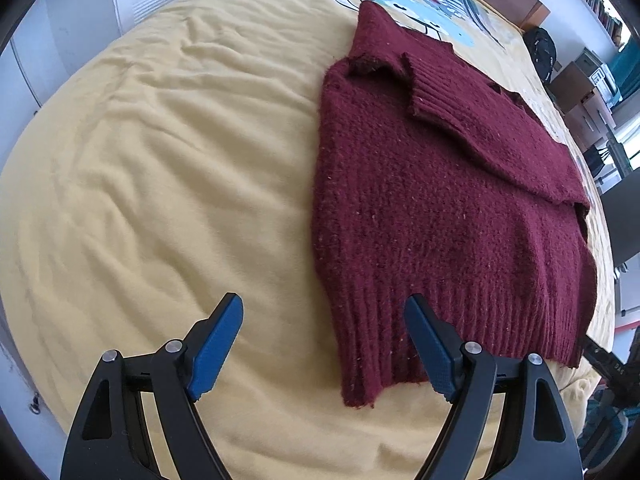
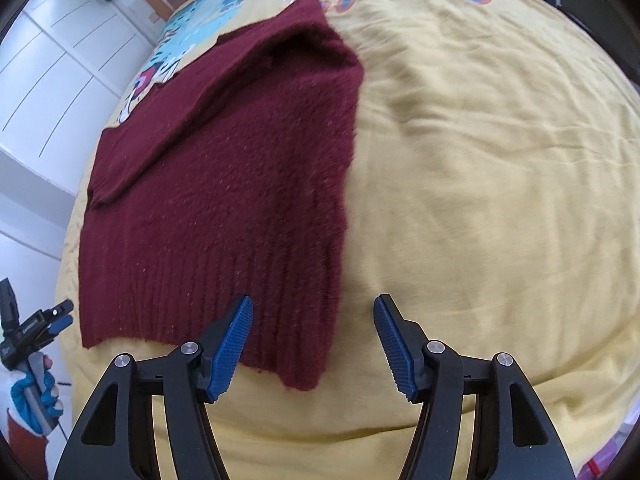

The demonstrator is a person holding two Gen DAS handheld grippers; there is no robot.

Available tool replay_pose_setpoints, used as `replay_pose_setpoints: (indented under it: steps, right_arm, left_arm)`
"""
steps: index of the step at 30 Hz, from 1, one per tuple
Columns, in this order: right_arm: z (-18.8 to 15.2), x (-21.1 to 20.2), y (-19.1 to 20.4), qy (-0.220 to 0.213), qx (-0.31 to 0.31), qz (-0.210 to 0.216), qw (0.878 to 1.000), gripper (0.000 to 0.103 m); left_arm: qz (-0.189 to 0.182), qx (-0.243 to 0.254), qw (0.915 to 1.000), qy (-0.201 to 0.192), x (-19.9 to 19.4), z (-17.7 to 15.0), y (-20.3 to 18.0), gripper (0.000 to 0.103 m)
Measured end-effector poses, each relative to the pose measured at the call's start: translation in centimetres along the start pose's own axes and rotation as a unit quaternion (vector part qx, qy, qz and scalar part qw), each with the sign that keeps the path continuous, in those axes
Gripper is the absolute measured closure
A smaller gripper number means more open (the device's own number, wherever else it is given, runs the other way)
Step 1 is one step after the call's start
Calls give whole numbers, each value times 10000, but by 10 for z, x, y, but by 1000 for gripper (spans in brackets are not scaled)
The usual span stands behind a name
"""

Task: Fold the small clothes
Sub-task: 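Grasp the sweater hem with the right tool while the left tool grasps it too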

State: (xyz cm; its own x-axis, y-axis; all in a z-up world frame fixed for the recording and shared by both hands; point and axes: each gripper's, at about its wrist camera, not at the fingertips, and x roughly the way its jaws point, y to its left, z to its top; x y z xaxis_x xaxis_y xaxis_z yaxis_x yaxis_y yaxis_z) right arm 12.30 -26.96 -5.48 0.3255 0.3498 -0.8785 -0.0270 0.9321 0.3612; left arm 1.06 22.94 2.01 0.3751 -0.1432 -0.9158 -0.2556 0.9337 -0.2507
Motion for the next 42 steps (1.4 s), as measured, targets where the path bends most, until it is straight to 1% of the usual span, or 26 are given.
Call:
replay_pose_setpoints:
  steps: [5, 9, 11, 16, 18, 21, 23, 25, 27, 28, 30, 32, 35, 38, 40, 42]
  right_arm:
    - [0, 12, 7, 190, -142, 75, 9997, 38]
    - [1, 19, 16, 281, -258, 192, 9991, 39]
    - [5, 22, 18, 299, -270, 213, 9990, 40]
    - [9, 29, 18, 358, -281, 220, 9987, 50]
    - [11, 29, 13, 361, -207, 277, 9988, 57]
    - [13, 28, 7, 354, -93, 341, 9987, 64]
    - [13, 29, 6, 362, -76, 381, 9986, 66]
    - [12, 29, 6, 366, -56, 446, 9983, 71]
    - [12, 30, 9, 381, -83, 493, 9980, 76]
    - [12, 30, 10, 388, -108, 497, 9980, 77]
    - [12, 32, 12, 403, -118, 500, 9979, 79]
    - [13, 32, 10, 409, -107, 491, 9979, 80]
    - [12, 32, 10, 409, -97, 453, 9981, 80]
    - [12, 34, 10, 396, -54, 451, 9982, 80]
    - [11, 34, 8, 387, -27, 468, 9981, 80]
    - [12, 33, 9, 384, -84, 467, 9981, 81]
  left_arm:
    - [-133, -2, 9997, 202, 15, -3, -1, 24]
    - [-284, 93, 9988, 388, 29, -8, -8, 25]
    - [-297, 141, 9985, 442, 32, -10, -12, 25]
    - [-304, 243, 9980, 505, 36, -13, -19, 25]
    - [-362, 190, 9978, 530, 37, -13, -20, 26]
    - [-585, 77, 9965, 585, 39, -13, -22, 26]
    - [-735, 52, 9954, 612, 41, -14, -24, 27]
    - [-782, 42, 9950, 621, 41, -15, -26, 28]
    - [-815, 51, 9947, 625, 42, -14, -28, 38]
    - [-808, 71, 9947, 625, 41, -14, -28, 41]
    - [-781, 84, 9950, 622, 40, -13, -26, 52]
    - [-750, 50, 9952, 628, 38, -12, -21, 59]
    - [-705, 55, 9954, 647, 38, -12, -18, 65]
    - [-643, 96, 9957, 662, 37, -12, -19, 67]
    - [-655, 68, 9957, 650, 38, -10, -21, 72]
    - [-693, -4, 9956, 629, 39, -7, -20, 87]
